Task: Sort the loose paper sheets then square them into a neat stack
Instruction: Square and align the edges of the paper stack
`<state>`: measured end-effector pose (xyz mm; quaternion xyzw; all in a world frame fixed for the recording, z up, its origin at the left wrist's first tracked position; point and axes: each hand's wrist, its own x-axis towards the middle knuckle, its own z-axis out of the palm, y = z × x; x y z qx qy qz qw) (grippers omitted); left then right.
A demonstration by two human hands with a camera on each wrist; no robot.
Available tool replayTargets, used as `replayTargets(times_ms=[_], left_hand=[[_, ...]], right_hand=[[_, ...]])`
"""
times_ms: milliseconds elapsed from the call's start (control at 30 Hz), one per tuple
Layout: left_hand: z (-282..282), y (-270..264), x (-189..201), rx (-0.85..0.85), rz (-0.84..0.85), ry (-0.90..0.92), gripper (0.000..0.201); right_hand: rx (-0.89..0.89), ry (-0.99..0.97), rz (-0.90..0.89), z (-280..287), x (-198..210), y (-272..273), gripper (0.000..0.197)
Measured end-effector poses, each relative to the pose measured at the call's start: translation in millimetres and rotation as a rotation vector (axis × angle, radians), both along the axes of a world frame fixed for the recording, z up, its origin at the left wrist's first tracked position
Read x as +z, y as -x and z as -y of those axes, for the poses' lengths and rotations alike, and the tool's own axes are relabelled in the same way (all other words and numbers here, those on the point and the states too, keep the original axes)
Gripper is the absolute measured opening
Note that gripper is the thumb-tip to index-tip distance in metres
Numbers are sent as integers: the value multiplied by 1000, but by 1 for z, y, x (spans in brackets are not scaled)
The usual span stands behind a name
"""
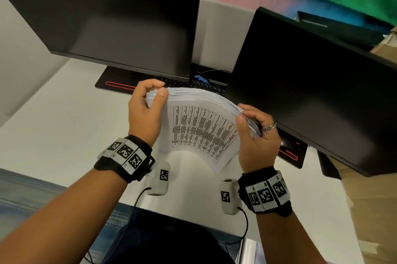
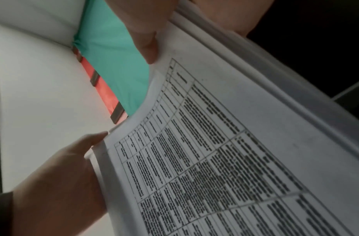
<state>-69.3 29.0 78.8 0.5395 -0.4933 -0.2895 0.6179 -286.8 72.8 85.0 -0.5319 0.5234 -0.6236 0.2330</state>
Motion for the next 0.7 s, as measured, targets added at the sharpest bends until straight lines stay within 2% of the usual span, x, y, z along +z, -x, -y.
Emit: replayTargets(times_ms=[100,233,433,533,633,700], left_hand=[[2,1,0,-3,34,9,15],[4,1,2,-19,33,-4,17],[9,2,9,-34,19,-12,17],[11,4,14,-77,72,-32,14],[13,2,17,-72,115,-39,5],[13,0,19,-86,143,-34,6]], right_hand=[[-39,39,-23,2,-2,0,37],[-52,48,81,3,2,-3,42],[-106,42,60,10,5,-6,26],[-130,19,-9,13,3,-7,13],[-159,15,3,14,2,-5,17],[-144,21,8,12,3,-5,16]])
